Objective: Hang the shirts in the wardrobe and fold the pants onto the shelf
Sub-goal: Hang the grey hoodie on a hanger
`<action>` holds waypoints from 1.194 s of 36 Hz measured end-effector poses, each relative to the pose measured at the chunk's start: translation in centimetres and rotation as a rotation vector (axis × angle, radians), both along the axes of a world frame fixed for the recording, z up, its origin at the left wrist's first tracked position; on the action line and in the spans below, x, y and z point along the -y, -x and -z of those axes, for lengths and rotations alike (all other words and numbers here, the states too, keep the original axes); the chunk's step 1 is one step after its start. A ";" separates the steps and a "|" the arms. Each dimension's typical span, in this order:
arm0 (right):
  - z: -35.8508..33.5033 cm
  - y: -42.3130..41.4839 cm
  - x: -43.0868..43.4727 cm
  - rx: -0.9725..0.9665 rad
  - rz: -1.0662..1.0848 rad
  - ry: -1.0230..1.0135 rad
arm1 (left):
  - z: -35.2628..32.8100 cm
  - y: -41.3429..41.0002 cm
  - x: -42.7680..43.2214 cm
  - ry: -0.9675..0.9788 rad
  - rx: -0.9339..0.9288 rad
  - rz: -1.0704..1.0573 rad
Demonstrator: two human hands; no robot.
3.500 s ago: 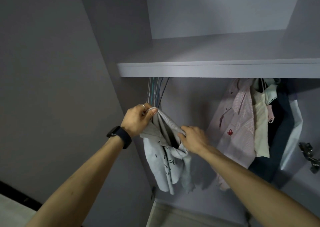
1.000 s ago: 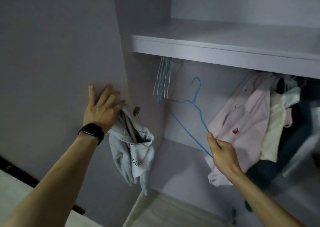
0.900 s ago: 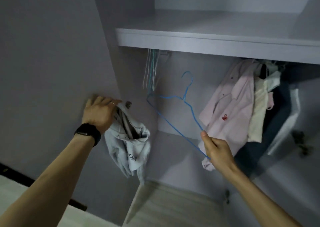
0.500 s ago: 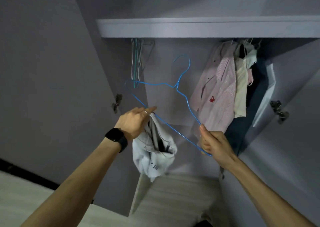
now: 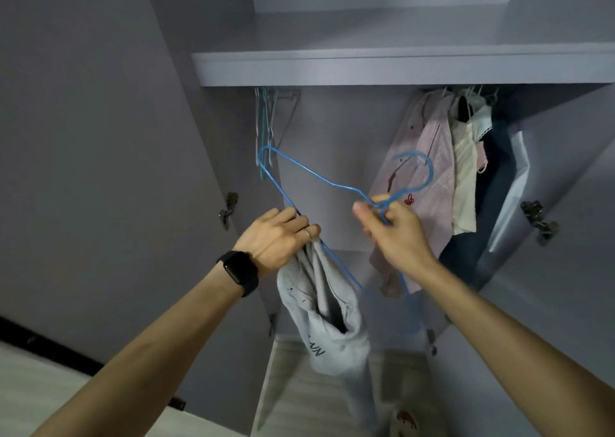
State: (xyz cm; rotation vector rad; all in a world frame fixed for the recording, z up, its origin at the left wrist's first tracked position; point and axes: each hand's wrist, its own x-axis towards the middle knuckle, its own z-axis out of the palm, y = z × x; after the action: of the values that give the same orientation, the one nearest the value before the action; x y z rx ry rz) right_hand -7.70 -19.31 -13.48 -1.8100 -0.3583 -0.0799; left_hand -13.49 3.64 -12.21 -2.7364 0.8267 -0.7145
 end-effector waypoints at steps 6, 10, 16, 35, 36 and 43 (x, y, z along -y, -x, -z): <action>-4.4 -1.9 -1.2 -0.377 -0.113 -0.057 | 0.1 -0.5 -0.2 0.032 -0.093 -0.104; -3.8 -2.0 -0.4 -0.428 -0.002 0.000 | 0.5 -1.1 -0.4 0.103 -0.226 -0.235; -2.6 -1.4 2.4 -0.453 0.394 -0.493 | 0.4 -1.3 -1.1 0.369 -0.241 -0.368; -2.4 -3.7 -3.9 -0.200 0.204 -0.477 | -9.9 -2.8 -0.7 0.860 -0.255 -0.344; -1.8 -4.3 -3.0 -0.164 0.197 -0.367 | -10.4 -2.6 -1.3 0.858 -0.234 -0.354; -1.2 -8.0 2.3 0.002 0.136 0.239 | -10.2 -1.7 -5.0 0.480 -0.200 -0.550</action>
State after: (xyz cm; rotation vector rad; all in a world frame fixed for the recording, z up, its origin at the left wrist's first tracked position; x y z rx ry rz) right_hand 0.25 -21.62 -12.29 -2.0698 -0.2533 -0.1387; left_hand -11.74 8.66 -1.98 -3.2661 -0.1186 -0.5775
